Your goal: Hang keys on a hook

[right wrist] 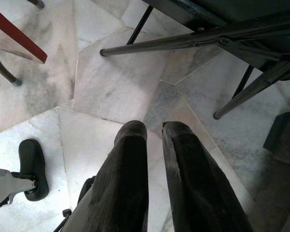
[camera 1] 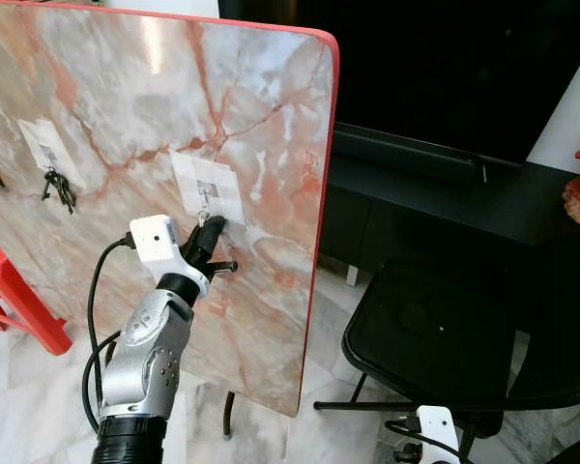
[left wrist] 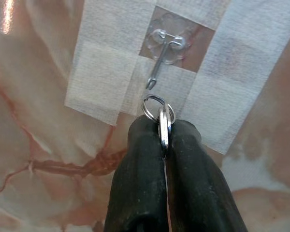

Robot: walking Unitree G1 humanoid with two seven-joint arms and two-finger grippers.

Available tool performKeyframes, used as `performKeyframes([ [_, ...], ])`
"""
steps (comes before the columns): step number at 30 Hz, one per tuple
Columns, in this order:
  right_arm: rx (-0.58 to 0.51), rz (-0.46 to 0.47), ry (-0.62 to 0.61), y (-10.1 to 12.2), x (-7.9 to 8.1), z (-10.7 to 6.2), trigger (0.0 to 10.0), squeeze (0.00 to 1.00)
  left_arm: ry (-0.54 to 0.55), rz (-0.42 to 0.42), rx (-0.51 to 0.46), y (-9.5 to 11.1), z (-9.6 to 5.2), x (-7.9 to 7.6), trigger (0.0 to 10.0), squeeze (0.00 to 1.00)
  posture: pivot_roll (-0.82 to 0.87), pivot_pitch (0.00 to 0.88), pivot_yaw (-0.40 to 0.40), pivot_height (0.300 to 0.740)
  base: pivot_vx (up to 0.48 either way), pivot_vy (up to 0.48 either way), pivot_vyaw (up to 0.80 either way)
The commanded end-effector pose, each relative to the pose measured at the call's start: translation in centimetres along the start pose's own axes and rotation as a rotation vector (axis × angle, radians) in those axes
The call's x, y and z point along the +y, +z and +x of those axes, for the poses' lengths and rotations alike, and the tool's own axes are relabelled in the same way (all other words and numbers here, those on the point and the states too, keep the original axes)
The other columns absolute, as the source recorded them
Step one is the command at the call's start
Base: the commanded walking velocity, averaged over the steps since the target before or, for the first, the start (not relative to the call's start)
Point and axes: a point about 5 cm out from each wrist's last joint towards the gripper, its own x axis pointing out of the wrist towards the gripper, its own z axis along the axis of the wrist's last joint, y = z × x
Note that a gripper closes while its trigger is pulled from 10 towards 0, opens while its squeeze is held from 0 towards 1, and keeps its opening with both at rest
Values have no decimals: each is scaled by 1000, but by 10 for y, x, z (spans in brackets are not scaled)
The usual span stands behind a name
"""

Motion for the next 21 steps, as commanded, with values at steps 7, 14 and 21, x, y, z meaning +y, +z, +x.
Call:
performKeyframes([
  [7, -3, -6, -1, 2, -1, 0, 10000, 0, -64, 24, -4, 7, 1, -10, 10000, 0, 7, 0, -40, 740, 0, 0, 0],
  [14, -2, -8, -1, 2, -1, 0, 10000, 0, -79, 24, -21, 12, 2, -11, 10000, 0, 10, 0, -43, 740, 0, 0, 0],
  [21, 0, -12, 1, 3, -1, 0, 10000, 0, -74, 36, -23, 13, 1, -9, 10000, 0, 12, 0, -43, 740, 0, 0, 0],
])
